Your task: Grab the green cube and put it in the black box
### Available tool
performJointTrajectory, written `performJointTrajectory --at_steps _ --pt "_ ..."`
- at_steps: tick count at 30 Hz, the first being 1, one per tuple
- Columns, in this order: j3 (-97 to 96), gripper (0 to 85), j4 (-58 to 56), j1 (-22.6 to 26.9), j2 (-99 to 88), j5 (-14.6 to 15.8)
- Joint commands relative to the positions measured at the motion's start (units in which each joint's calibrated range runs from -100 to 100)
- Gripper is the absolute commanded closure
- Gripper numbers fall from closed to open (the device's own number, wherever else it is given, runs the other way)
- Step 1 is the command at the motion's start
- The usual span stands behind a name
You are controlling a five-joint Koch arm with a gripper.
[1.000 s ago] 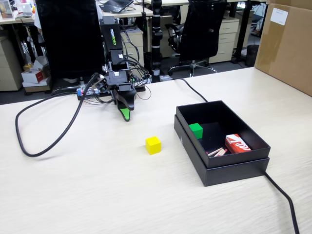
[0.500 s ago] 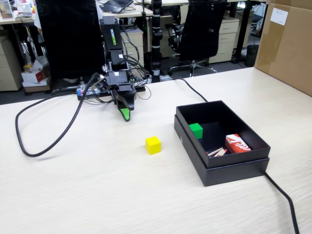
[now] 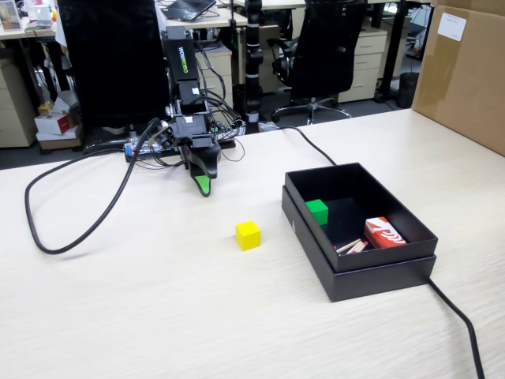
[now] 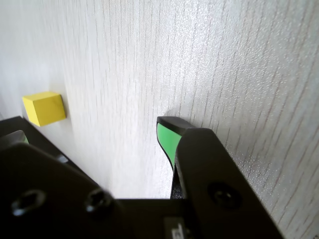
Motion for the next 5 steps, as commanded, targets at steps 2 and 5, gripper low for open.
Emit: performJointTrajectory --at_steps 2,5 --pt "-2.61 35.4 -1.88 0.20 0.00 -0.05" --pt "-2.61 35.4 -1.88 0.15 0.00 -0.05"
